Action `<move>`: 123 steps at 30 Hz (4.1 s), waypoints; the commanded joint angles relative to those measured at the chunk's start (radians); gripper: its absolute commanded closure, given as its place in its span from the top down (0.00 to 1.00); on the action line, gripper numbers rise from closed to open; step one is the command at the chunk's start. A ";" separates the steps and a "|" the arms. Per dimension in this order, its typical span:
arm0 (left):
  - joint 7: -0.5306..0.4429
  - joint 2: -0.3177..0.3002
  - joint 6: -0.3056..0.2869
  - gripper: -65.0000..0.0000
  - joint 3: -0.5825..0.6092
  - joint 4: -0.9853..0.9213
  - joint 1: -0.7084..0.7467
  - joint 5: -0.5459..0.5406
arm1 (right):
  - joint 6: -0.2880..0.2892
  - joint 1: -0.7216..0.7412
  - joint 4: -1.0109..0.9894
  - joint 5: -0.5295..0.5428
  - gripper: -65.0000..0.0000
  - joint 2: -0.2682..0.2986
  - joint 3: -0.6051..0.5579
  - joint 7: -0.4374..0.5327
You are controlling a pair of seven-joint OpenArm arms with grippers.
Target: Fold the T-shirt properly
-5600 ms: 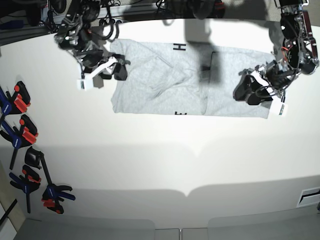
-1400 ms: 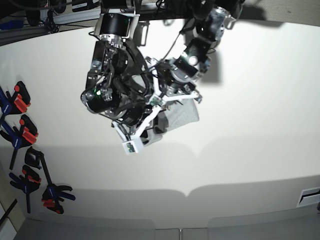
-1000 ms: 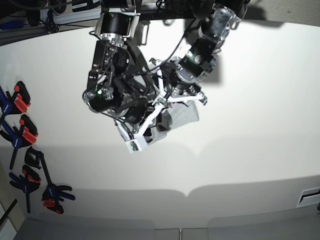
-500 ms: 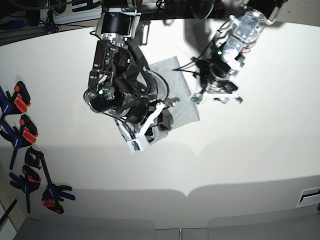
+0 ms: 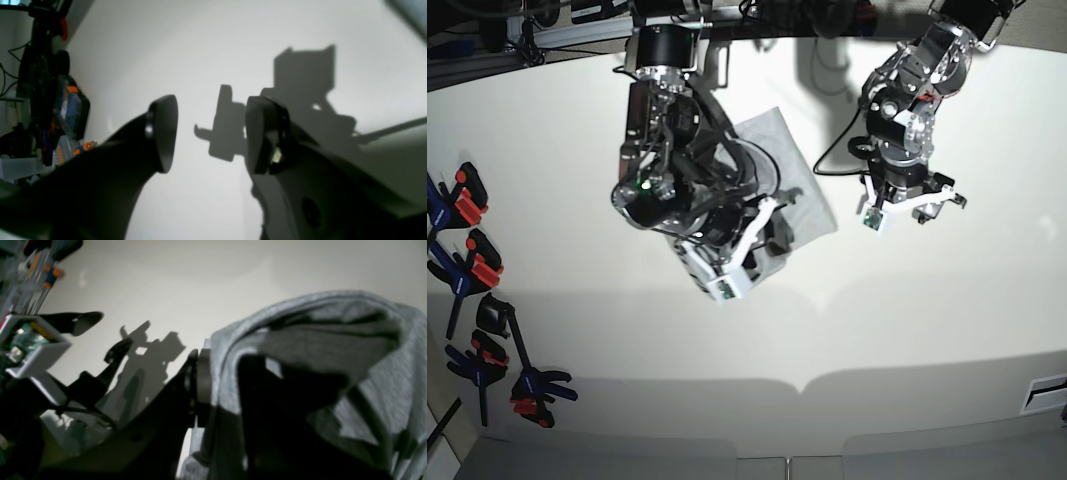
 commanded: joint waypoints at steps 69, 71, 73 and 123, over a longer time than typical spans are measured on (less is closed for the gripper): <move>-0.047 -0.004 0.018 0.47 -0.127 0.019 -0.014 0.016 | -0.201 0.066 -0.256 -0.470 0.00 -0.005 -0.366 0.254; -0.047 -0.004 0.018 0.47 -0.127 0.019 -0.014 0.016 | -0.201 0.066 -0.246 -0.469 0.00 -0.005 -0.430 0.251; -0.048 -0.004 0.019 0.47 -0.127 0.019 -0.014 0.016 | -0.202 0.066 -0.245 -0.469 0.00 -0.005 -0.500 0.245; -0.075 -0.004 0.014 0.47 -0.127 0.019 -0.014 0.016 | -0.328 -0.417 0.482 -0.787 0.24 0.053 -0.500 -0.029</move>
